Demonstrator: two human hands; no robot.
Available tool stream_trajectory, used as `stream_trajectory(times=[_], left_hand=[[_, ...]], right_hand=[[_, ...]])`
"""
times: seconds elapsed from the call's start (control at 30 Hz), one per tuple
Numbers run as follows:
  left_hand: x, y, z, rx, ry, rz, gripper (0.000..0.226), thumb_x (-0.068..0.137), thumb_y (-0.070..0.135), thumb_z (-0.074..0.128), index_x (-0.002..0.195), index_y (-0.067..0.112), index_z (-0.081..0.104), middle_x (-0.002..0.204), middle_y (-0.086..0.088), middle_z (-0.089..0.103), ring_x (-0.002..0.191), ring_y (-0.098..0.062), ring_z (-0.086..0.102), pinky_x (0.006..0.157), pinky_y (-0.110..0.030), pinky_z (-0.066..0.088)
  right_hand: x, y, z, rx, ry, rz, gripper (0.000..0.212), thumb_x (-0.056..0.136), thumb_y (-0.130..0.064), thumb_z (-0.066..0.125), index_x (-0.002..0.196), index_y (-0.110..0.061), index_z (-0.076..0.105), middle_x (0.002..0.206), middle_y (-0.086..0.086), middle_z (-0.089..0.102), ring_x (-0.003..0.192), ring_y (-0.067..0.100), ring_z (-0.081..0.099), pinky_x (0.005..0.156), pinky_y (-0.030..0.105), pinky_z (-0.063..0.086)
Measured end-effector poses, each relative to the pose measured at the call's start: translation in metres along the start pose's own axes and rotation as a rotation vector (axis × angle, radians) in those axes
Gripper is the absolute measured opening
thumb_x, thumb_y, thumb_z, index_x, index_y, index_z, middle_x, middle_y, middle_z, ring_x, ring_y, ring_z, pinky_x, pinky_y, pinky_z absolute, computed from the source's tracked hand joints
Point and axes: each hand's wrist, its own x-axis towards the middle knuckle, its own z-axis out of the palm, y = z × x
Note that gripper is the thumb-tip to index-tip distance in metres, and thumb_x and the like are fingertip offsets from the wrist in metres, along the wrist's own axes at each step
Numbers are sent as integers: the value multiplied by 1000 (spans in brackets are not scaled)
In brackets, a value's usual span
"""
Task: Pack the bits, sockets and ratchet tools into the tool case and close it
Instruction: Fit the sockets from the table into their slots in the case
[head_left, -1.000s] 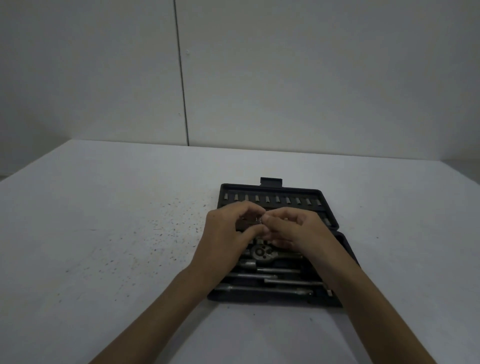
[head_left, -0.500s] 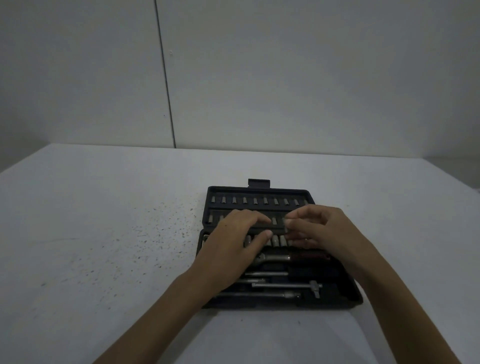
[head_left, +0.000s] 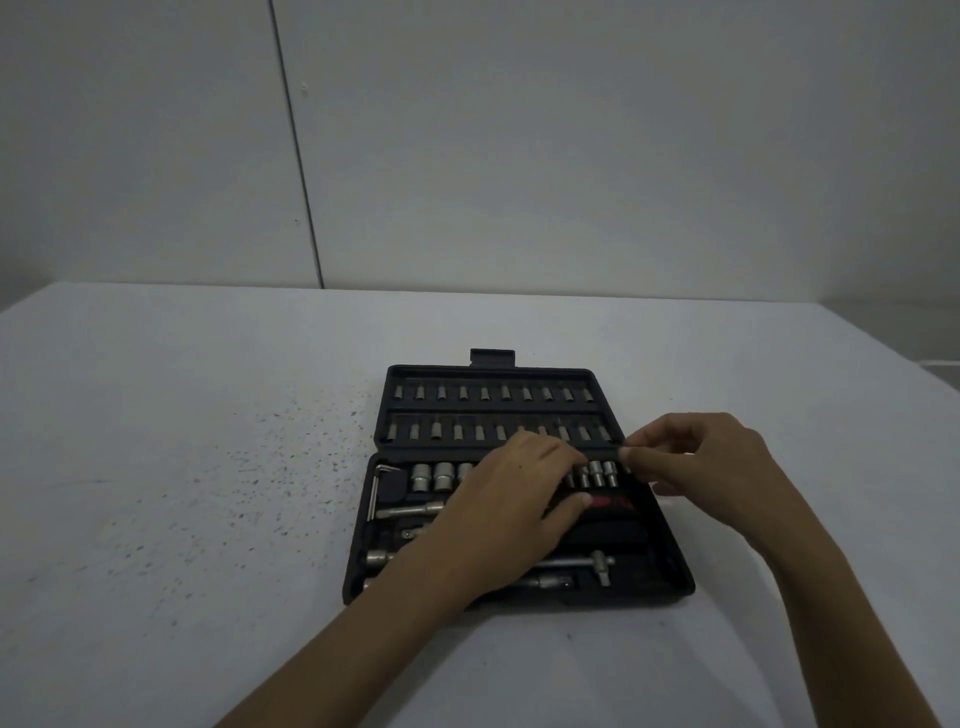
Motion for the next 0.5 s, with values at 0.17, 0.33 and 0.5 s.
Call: stream_trajectory(times=[0.17, 0.33, 0.5], left_hand=[[-1, -3, 4, 18, 8, 6, 35, 95, 39, 45, 123, 20, 52, 124, 7, 53, 114, -7, 41, 96, -21, 34], [-1, -3, 4, 15, 17, 14, 35, 95, 39, 45, 123, 19, 52, 125, 6, 53, 115, -9, 42, 98, -23, 34], [0, -4, 5, 19, 21, 17, 36, 95, 39, 45, 123, 19, 53, 124, 6, 54, 115, -9, 43, 98, -24, 35]], right_hand=[[1, 2, 2, -104, 6, -7, 5, 75, -20, 78, 75, -18, 73, 67, 1, 69, 60, 10, 67, 66, 30, 59], [3, 7, -1, -111, -20, -23, 9, 79, -13, 74, 74, -20, 74, 71, 0, 70, 61, 7, 66, 51, 11, 51], [6, 7, 0, -138, -42, -34, 7, 77, -15, 76, 79, -20, 72, 68, -1, 68, 53, 7, 59, 46, 9, 45]])
